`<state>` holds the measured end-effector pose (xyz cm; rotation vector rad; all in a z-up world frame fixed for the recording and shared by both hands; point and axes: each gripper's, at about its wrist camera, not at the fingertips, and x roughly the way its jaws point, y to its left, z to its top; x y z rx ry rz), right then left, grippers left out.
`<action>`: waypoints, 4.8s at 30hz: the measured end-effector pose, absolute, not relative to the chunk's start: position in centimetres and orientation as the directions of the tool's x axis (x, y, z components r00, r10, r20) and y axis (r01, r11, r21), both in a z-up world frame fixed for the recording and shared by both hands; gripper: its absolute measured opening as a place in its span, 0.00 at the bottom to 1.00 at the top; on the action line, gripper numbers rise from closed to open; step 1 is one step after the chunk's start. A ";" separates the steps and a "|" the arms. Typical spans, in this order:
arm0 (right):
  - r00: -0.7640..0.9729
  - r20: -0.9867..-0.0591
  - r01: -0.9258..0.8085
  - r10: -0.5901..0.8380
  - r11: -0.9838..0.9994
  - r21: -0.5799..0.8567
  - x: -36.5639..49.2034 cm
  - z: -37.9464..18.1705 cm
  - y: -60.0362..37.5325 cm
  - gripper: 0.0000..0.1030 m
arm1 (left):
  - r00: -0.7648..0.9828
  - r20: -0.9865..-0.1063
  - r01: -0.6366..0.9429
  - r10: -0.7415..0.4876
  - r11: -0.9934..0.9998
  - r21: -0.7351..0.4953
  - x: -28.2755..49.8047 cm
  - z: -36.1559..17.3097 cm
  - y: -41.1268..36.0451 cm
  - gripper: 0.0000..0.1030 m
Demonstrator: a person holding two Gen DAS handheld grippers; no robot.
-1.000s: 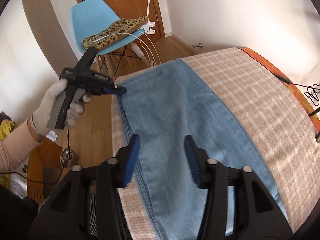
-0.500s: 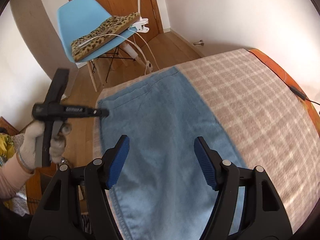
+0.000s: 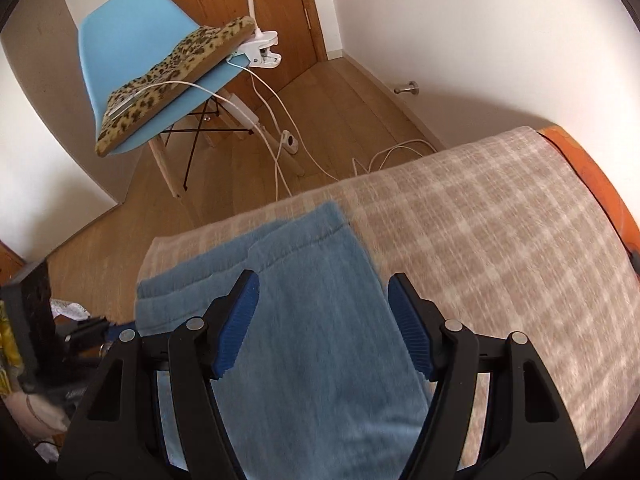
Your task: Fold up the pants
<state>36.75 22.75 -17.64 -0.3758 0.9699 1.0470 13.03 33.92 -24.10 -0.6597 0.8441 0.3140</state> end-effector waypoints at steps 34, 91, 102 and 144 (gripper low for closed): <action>0.147 -0.822 -0.882 0.550 0.449 0.143 39.2 -19.5 28.1 0.08 | 0.790 -0.610 -0.423 -0.059 0.667 -0.613 12.3 -25.7 36.3 0.08; 0.469 -0.662 -0.613 0.585 0.755 0.233 18.2 -7.5 -7.2 0.53 | 0.534 -0.824 -0.458 -0.192 0.753 -0.472 13.7 -23.9 36.0 0.41; 0.686 -0.605 -0.302 0.405 0.914 0.270 8.0 -3.5 -26.4 0.54 | 0.418 -0.907 -0.428 0.054 0.892 -0.144 15.7 -22.6 30.0 0.70; 0.683 -0.724 0.384 0.094 0.797 0.466 -7.1 -18.9 -61.5 0.59 | 0.176 -0.759 0.480 -0.627 0.727 -0.490 25.0 -11.8 -23.7 0.70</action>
